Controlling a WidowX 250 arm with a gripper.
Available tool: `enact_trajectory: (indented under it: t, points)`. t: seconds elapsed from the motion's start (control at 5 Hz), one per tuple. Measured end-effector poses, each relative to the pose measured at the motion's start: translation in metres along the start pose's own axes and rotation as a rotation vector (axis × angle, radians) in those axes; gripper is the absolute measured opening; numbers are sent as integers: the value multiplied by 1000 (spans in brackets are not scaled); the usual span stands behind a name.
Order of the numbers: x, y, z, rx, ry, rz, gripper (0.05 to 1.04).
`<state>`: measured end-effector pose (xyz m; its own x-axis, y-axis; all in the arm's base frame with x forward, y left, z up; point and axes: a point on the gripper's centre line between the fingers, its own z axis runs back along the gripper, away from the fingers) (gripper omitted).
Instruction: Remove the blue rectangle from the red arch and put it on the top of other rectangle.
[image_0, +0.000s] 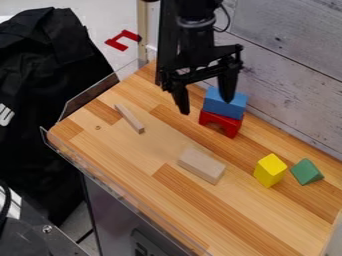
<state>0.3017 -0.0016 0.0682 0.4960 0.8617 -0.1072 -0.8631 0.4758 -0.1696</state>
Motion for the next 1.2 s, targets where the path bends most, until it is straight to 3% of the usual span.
enact_trajectory:
  t: [0.2,0.4,0.6,0.8,1.0,1.2]
  points:
    - [9,1,7,-1,-108,157,999]
    - [12,-1,11,23,-175,174,999]
    - [11,-6,12,18,-199,201,999]
    - [8,-20,10,-4,-120,100,999]
    - [11,-27,-4,20,-79,134,999]
    - [15,-34,-4,4,-117,304,999]
